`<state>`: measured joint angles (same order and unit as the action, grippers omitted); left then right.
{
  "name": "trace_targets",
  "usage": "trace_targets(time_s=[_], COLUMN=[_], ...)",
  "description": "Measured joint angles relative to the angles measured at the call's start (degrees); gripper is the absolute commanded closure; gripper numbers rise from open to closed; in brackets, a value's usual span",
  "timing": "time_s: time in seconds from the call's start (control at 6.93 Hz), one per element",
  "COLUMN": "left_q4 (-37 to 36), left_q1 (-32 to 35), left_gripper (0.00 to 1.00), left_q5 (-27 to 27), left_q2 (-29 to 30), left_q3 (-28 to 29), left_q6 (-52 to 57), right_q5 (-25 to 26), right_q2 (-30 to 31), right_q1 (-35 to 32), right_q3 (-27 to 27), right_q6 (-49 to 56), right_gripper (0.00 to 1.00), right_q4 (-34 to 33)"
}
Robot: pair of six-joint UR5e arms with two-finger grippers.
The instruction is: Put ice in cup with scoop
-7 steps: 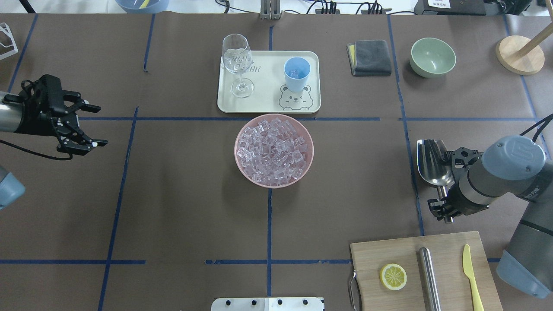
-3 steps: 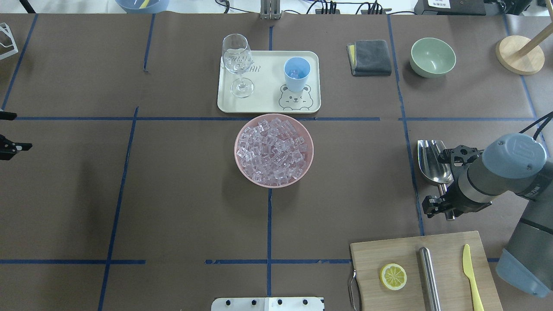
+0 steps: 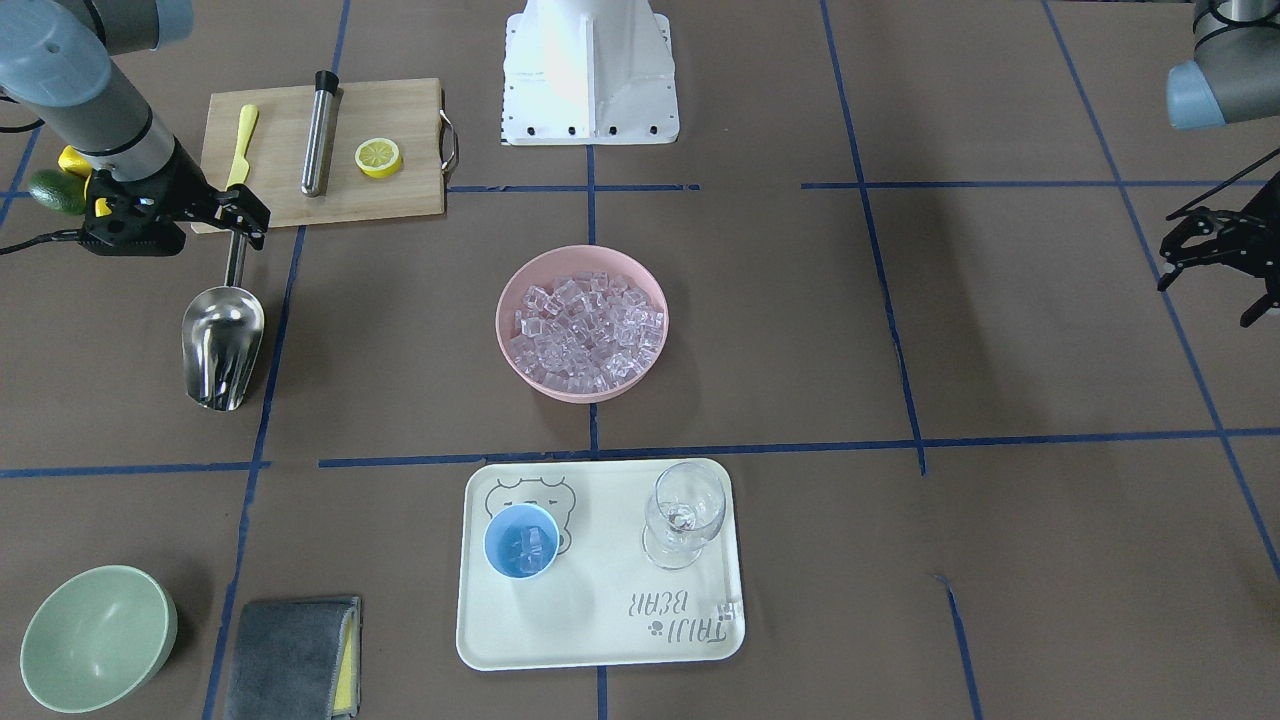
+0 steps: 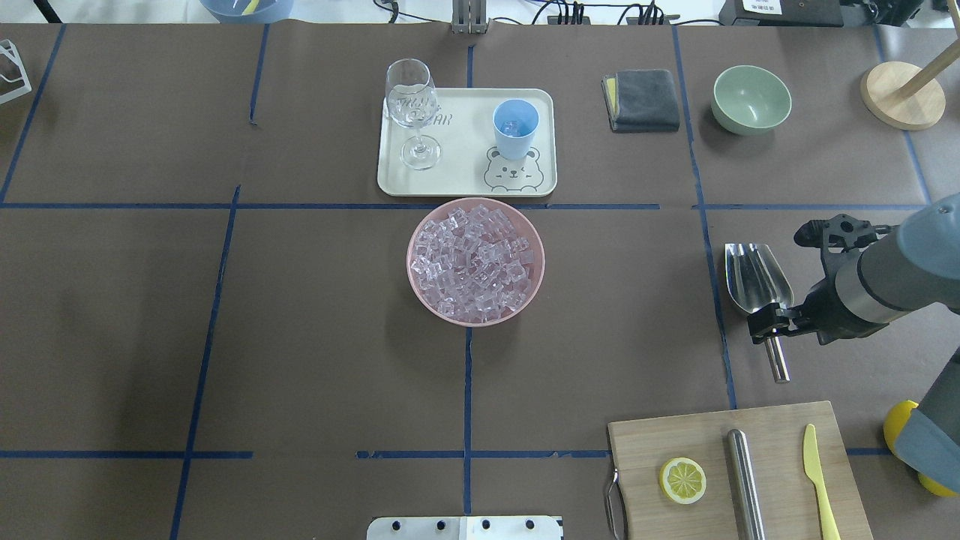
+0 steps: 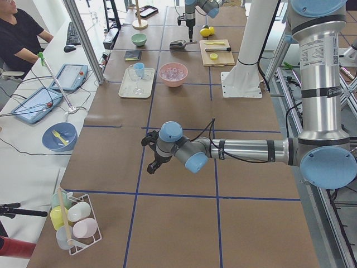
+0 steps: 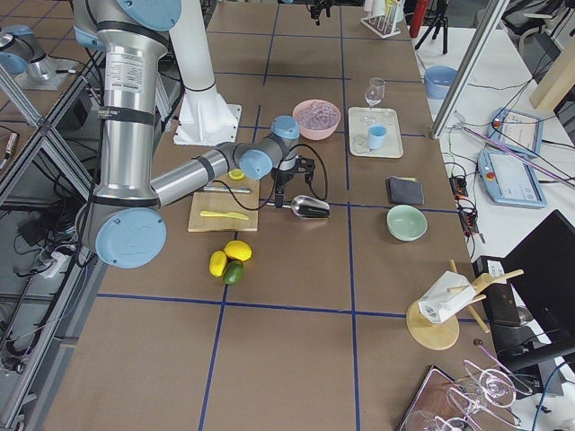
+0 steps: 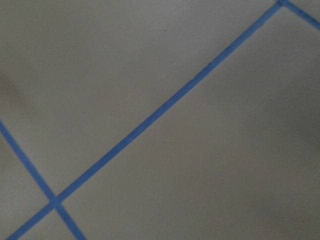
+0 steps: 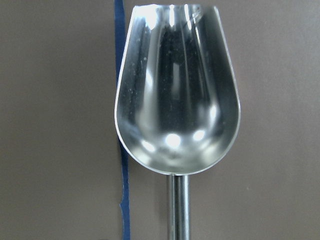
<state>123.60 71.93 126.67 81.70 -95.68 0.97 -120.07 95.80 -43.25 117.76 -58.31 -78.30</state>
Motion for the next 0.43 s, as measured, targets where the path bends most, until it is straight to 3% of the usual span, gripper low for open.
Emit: trace_targets(time_s=[0.43], left_q4=[-15.88], left_q1=[8.64], left_gripper=[0.00], left_q5=[4.80], left_q2=[-0.34], left_q3=[-4.39], left_q6=[0.00], right_q5=[-3.70], right_q2=[3.80], right_q1=[-11.24], right_q3=[0.29], right_q6=[4.99], right_gripper=[0.00], right_q4=[-0.14])
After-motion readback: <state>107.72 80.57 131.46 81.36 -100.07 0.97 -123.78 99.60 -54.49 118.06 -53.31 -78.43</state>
